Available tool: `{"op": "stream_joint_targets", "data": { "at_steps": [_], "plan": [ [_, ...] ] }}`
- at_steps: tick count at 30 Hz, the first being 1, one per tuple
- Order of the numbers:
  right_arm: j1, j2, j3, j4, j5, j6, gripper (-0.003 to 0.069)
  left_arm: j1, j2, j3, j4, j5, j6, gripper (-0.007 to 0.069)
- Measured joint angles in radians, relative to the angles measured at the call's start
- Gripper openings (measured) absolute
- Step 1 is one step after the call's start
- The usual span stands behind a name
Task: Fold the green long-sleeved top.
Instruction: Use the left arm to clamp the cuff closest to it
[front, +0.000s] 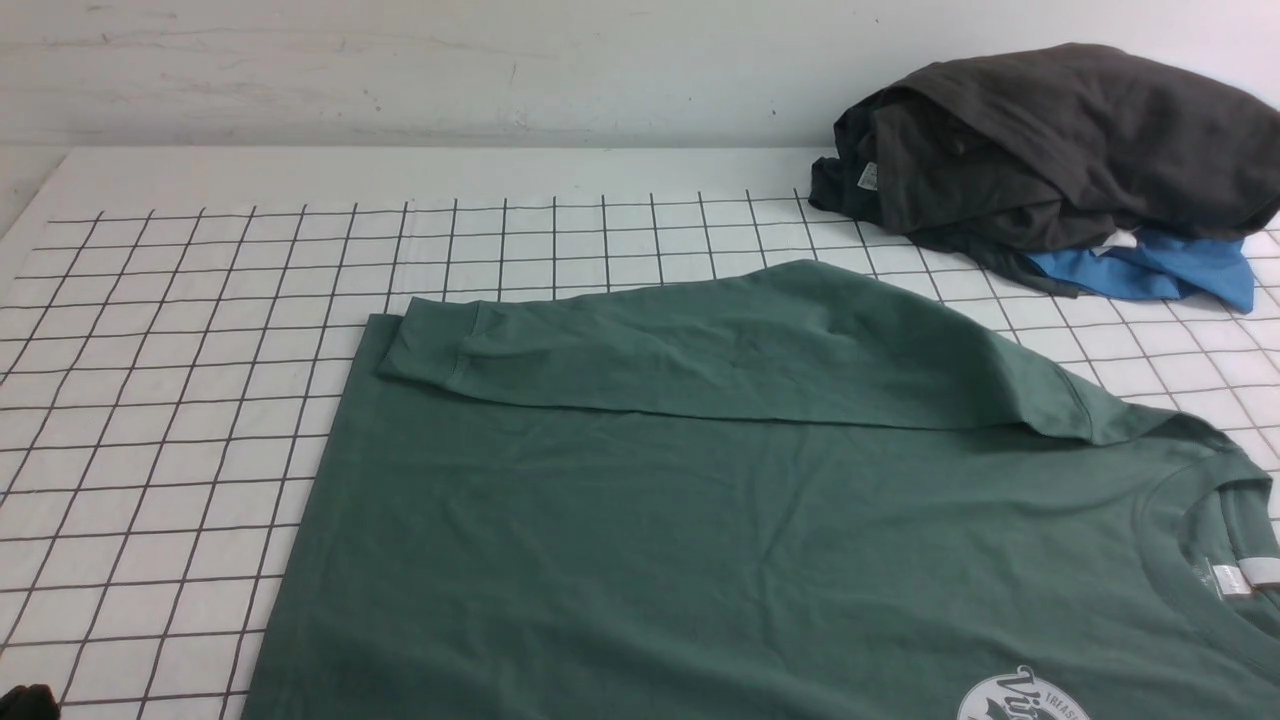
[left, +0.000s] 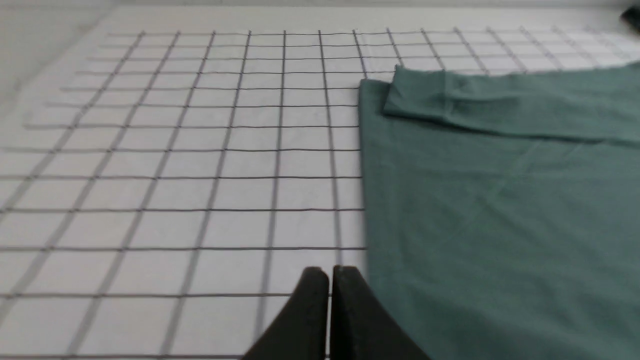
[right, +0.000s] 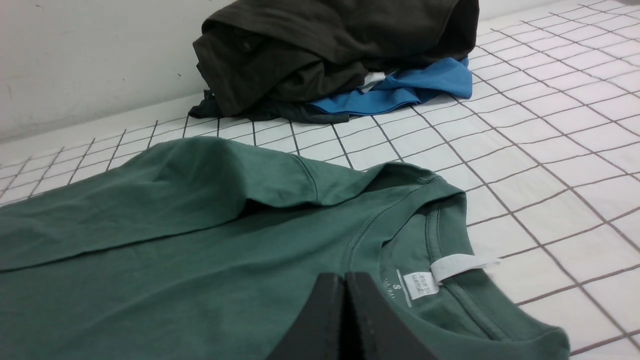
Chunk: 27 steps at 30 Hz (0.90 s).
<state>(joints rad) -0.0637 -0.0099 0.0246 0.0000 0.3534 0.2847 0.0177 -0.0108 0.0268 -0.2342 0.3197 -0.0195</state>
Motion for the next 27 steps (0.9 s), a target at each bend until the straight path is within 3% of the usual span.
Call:
{"op": "stream_joint_targets", "data": {
  "at_steps": [2,4,5,7,10,12,20,22,24,25,27],
  "plan": [
    [0.000,0.000,0.000,0.044,0.001,0.007,-0.0015,0.000,0.000,0.001,-0.107,-0.016,-0.056,-0.0005],
    [0.000,0.000,0.000,0.214,0.005,0.043,-0.0015,0.000,0.000,0.001,-0.340,-0.052,-0.161,-0.0005],
    [0.000,0.000,0.000,0.229,0.005,0.047,-0.0015,0.000,0.000,0.001,-0.356,-0.056,-0.167,-0.0005],
    [0.000,0.000,0.001,0.412,0.008,0.085,-0.0015,0.000,0.000,0.001,-0.500,-0.066,-0.194,-0.0005],
    [0.000,0.000,0.001,0.644,0.018,0.102,-0.0015,0.000,0.000,0.001,-0.567,-0.069,-0.191,-0.0005],
    [0.000,0.000,0.000,0.717,0.014,0.101,-0.0015,0.000,0.000,0.001,-0.584,-0.070,-0.190,-0.0005],
    [0.000,0.000,0.001,0.712,-0.019,0.034,-0.0015,0.000,0.000,-0.009,-0.606,-0.061,-0.126,-0.0005],
    [0.000,0.000,0.001,0.704,-0.029,0.011,-0.0015,0.000,0.000,-0.042,-0.606,-0.048,-0.059,-0.0005],
    [0.000,0.000,0.001,0.698,-0.029,-0.050,-0.0015,0.000,0.000,-0.133,-0.605,-0.041,0.105,-0.0005],
    [0.000,0.000,0.000,0.697,-0.029,-0.056,-0.0015,0.000,0.000,-0.133,-0.605,-0.040,0.118,-0.0005],
    [0.000,0.000,-0.038,0.681,-0.023,-0.139,-0.0015,0.000,0.011,-0.223,-0.605,-0.001,0.255,-0.0005]
  ]
}}
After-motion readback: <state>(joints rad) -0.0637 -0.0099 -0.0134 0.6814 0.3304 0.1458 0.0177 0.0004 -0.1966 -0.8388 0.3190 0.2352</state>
